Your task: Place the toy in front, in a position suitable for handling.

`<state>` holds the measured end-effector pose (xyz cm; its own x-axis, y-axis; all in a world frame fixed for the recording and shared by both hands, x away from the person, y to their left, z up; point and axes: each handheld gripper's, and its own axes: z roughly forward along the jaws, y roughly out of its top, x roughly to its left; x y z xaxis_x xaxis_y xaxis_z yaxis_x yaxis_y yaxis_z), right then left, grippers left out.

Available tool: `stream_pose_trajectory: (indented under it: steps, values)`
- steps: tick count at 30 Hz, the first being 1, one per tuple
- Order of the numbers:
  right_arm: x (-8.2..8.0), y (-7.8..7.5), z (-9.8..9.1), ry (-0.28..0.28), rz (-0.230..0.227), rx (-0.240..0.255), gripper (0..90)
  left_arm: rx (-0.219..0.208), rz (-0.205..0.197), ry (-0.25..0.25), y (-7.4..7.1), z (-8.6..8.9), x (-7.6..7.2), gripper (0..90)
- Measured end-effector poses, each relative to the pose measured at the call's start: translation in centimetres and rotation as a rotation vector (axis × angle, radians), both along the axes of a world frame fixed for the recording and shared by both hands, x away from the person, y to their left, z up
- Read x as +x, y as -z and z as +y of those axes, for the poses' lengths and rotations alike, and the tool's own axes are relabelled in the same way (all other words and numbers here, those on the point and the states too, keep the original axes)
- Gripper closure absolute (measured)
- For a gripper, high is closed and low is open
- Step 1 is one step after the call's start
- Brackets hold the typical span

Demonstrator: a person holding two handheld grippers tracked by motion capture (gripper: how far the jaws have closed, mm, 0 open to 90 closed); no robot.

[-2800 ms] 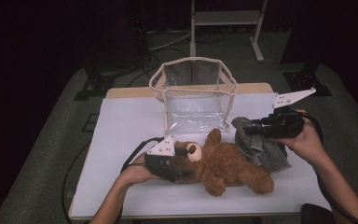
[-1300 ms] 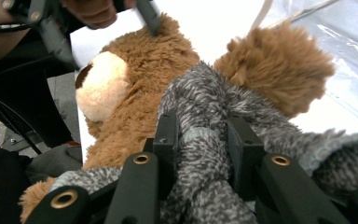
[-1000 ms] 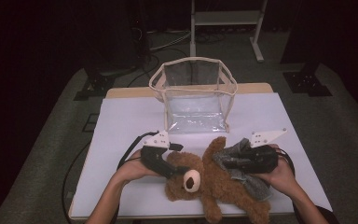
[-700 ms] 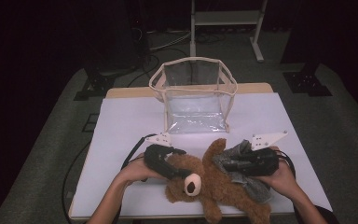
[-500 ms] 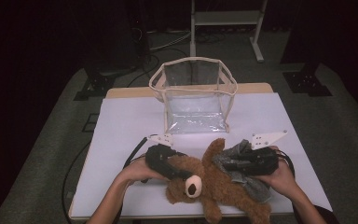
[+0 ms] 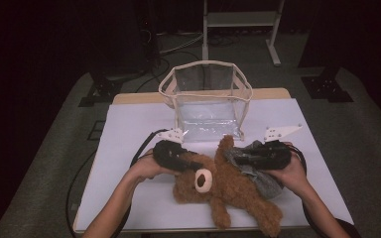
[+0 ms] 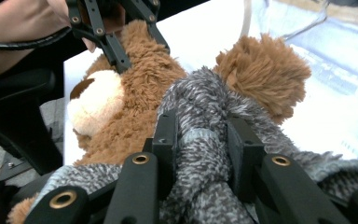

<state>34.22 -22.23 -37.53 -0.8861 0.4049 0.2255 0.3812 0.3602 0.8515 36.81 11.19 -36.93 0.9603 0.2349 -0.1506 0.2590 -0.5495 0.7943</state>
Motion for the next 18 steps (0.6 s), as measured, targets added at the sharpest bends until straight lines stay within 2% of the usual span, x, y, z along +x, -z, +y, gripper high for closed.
stream_pose_trajectory:
  steps: [2,3,4,7,10,12,14,18]
  values:
    - [1.2,-0.4,0.6,0.001,-0.003,-0.003,68.0,0.036,-0.056,-0.021,-1.0,0.2,1.0,58.1]
    - [1.9,-0.6,0.9,0.002,-0.001,-0.001,68.1,0.036,-0.056,-0.021,-1.0,0.2,1.0,58.0]
    - [2.4,-0.8,1.1,0.003,0.0,-0.001,68.1,0.048,-0.101,-0.022,-1.8,0.4,1.5,58.1]
    - [4.2,-1.1,1.9,0.005,0.011,-0.007,68.2,0.067,-0.124,-0.028,-2.3,0.9,2.1,58.0]
    - [4.7,-0.7,2.5,-0.018,0.035,-0.033,68.2,0.058,-0.118,-0.019,-1.9,1.5,1.7,56.7]
    - [4.4,-0.1,2.8,-0.05,0.048,-0.055,68.4,0.044,-0.113,-0.005,-1.3,2.0,1.0,54.0]
    - [3.4,0.2,3.1,-0.084,0.054,-0.055,68.7,0.016,-0.107,0.008,-0.9,2.4,0.0,48.9]
    - [0.5,0.5,3.8,-0.152,0.024,-0.065,69.2,-0.015,-0.077,0.051,-0.7,2.8,-1.5,33.8]
